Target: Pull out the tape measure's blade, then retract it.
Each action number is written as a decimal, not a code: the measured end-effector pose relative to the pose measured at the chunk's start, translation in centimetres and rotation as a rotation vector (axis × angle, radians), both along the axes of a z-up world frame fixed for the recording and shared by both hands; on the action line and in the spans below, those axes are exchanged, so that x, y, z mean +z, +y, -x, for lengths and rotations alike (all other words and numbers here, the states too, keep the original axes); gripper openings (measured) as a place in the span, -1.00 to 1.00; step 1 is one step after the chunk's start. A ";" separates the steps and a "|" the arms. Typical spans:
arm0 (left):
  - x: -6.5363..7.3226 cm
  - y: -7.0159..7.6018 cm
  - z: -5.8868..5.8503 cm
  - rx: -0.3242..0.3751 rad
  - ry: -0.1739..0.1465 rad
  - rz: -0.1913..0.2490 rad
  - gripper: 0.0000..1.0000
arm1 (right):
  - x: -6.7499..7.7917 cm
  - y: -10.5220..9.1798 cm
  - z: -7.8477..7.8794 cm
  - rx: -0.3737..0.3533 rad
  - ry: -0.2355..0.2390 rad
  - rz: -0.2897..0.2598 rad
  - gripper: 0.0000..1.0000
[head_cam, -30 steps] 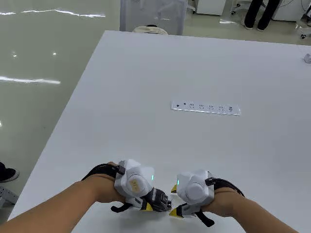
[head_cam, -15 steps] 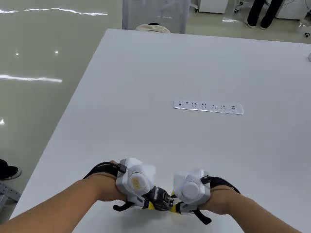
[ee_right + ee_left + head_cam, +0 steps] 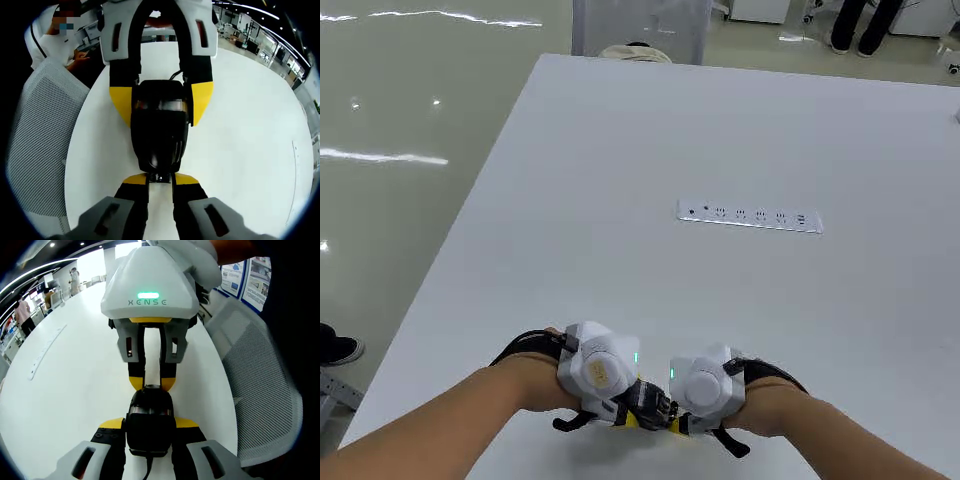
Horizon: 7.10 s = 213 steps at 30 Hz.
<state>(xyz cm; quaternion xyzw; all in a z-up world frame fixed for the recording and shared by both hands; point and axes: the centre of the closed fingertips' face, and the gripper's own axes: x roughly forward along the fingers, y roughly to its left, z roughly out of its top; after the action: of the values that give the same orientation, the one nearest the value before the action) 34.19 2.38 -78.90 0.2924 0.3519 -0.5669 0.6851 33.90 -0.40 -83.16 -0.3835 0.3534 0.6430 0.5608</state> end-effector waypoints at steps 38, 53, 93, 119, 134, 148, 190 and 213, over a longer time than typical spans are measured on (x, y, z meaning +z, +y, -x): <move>-0.1 0.0 0.0 0.000 -0.005 0.015 -0.38 | -0.2 -1.8 -0.2 -0.062 0.008 0.103 -0.78; -0.1 0.0 0.0 0.006 -0.005 0.013 -0.38 | -0.2 -2.4 -0.2 -0.053 0.006 0.117 -0.78; 0.0 -0.1 -0.1 0.011 -0.001 0.008 -0.39 | -0.2 -4.6 -0.4 -0.052 0.004 0.167 -0.79; -0.1 -0.2 0.0 0.003 -0.008 0.002 -0.39 | -0.2 -6.6 -0.6 -0.069 0.008 0.200 -0.78; -0.1 -0.2 0.0 0.010 -0.007 0.001 -0.39 | -0.2 -7.5 -0.7 -0.085 0.011 0.204 -0.78; -0.1 -0.3 0.0 0.011 -0.012 0.005 -0.39 | -0.2 -8.3 -0.7 -0.099 0.012 0.210 -0.78; -0.2 -0.3 0.0 0.013 -0.010 0.004 -0.39 | -0.2 -10.6 -0.9 -0.116 0.014 0.230 -0.78; -0.2 -0.3 0.0 0.013 -0.011 0.005 -0.39 | -0.1 -12.1 -0.9 -0.123 0.013 0.245 -0.78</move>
<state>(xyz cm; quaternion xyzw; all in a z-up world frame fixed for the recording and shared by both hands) 34.19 2.10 -79.08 0.2913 0.3487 -0.5616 0.6915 34.76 -12.46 -83.26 -0.4226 0.4558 0.5621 0.5456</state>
